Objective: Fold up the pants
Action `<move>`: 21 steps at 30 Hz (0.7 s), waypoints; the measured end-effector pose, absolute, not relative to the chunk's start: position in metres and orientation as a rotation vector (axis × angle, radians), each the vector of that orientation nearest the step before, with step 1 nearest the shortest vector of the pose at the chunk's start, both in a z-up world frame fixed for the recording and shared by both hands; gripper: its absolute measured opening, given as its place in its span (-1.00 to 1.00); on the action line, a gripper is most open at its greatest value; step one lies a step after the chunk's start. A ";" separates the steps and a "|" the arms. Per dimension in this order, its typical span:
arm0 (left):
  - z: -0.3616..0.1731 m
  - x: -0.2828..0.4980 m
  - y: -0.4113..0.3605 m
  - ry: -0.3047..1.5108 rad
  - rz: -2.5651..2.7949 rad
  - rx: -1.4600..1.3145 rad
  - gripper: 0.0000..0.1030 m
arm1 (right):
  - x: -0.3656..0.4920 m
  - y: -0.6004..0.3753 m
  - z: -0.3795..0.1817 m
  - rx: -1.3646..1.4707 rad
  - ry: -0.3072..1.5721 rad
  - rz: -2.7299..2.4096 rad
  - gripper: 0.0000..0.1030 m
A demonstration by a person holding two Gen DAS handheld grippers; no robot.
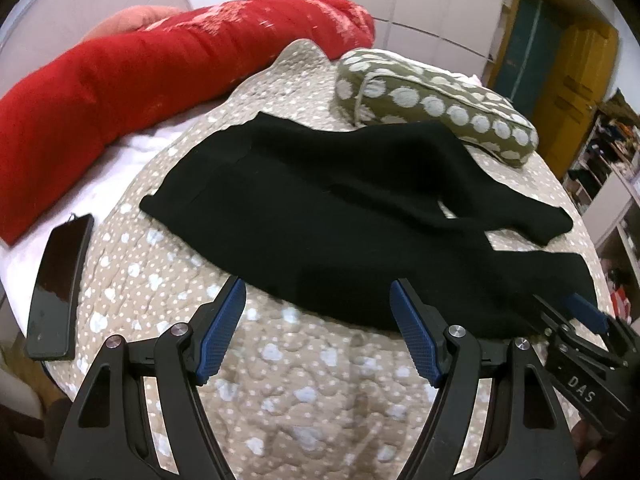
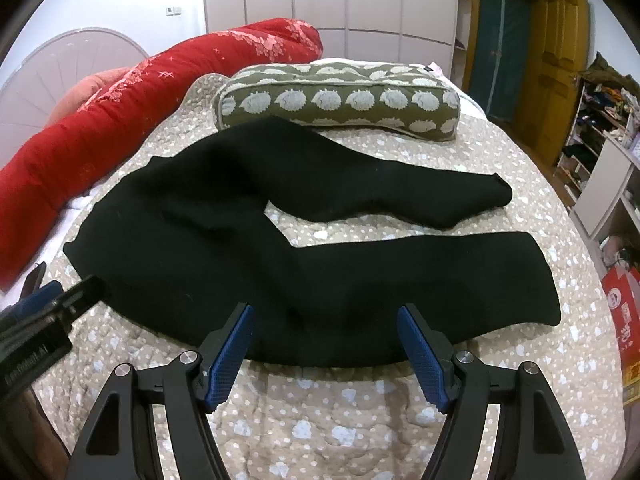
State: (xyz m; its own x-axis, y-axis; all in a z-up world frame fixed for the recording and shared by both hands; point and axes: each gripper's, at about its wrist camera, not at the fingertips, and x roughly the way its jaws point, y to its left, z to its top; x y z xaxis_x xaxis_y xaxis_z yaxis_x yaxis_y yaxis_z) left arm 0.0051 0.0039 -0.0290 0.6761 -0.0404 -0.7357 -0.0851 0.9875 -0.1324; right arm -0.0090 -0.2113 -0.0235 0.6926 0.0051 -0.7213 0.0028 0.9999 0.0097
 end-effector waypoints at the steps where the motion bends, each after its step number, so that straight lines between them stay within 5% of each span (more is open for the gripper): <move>1: -0.031 0.007 0.010 0.836 0.038 -0.173 0.46 | -0.008 -0.212 -0.025 0.014 0.812 -0.001 0.39; 21: -0.035 0.012 0.027 0.844 0.092 -0.190 0.46 | -0.005 -0.210 -0.033 0.034 0.814 0.012 0.39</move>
State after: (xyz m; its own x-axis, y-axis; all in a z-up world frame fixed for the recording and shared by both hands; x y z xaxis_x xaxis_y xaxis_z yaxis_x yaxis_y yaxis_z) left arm 0.0117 0.0271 -0.0350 0.6617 0.0054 -0.7497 -0.1562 0.9790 -0.1307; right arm -0.0045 -0.2095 -0.0333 0.6867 0.0240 -0.7265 0.0019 0.9994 0.0348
